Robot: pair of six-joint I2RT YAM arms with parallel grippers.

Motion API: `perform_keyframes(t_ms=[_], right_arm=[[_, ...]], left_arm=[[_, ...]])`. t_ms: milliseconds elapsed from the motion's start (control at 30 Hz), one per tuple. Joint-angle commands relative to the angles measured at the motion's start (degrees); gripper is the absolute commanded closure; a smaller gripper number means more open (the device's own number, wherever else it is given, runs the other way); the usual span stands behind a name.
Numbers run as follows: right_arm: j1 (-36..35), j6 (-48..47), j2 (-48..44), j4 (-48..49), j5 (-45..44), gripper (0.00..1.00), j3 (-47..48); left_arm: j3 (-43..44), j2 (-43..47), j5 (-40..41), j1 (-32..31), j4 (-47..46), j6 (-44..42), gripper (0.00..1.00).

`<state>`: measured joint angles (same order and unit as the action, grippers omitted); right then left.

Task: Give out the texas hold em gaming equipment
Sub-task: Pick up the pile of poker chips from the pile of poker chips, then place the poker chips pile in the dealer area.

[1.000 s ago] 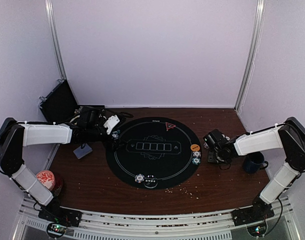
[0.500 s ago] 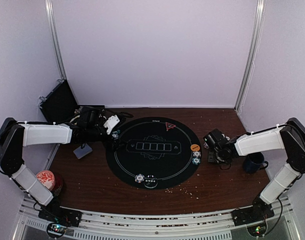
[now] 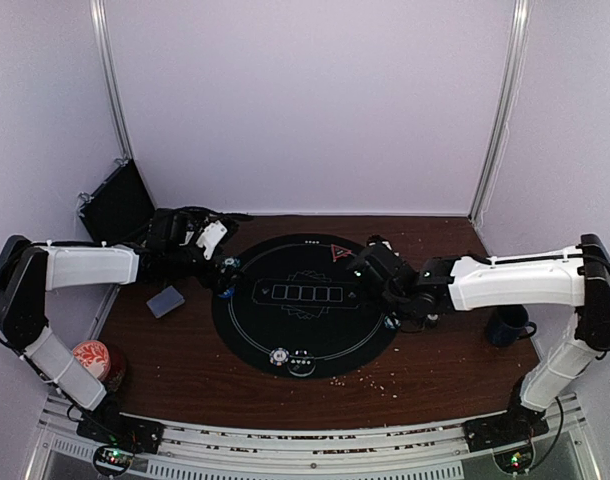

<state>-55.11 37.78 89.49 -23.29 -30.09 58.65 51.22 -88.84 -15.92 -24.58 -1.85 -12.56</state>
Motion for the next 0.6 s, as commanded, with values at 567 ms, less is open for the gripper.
perform_keyframes(t_ms=[567], right_arm=[[-16.30,-19.23,41.44,-1.68,11.48,0.64,47.61]], left_arm=[[-1.70,3.23,2.30,4.98,-8.87,6.10,0.02]])
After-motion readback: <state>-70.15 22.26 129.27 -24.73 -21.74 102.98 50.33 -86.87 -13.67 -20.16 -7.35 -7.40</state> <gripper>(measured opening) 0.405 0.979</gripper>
